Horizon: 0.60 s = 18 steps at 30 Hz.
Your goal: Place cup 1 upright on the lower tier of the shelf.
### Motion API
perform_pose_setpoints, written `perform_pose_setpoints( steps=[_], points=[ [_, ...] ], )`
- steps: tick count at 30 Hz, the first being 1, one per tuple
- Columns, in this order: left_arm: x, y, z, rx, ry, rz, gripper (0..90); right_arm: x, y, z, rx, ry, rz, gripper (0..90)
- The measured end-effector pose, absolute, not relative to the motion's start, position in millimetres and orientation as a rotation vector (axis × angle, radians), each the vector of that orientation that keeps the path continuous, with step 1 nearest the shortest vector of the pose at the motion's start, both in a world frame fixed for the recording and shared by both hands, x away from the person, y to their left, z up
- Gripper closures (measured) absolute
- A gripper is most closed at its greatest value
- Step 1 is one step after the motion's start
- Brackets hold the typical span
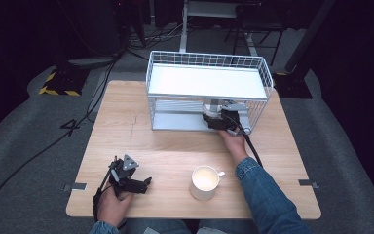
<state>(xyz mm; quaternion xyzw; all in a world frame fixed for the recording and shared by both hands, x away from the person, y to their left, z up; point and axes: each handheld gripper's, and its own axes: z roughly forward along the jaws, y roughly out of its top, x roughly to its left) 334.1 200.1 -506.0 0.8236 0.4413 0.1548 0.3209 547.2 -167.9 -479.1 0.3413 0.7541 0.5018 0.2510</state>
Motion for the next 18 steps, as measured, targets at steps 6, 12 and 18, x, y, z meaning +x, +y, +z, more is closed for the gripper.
perform_pose_setpoints(
  steps=[6,12,18],
  points=[
    [334.1,200.2,-506.0,2.164,1.158,0.407,0.6,548.6,-167.5,-478.7,0.93,2.057,1.358,18.4],
    [334.1,200.2,-506.0,2.164,1.158,0.407,0.6,549.5,-168.5,-478.0,0.962,2.066,1.334,11.6],
    [334.2,200.1,-506.0,2.164,1.159,0.407,0.6,546.3,-172.2,-475.7,0.978,2.071,1.336,1.7]
  ],
)
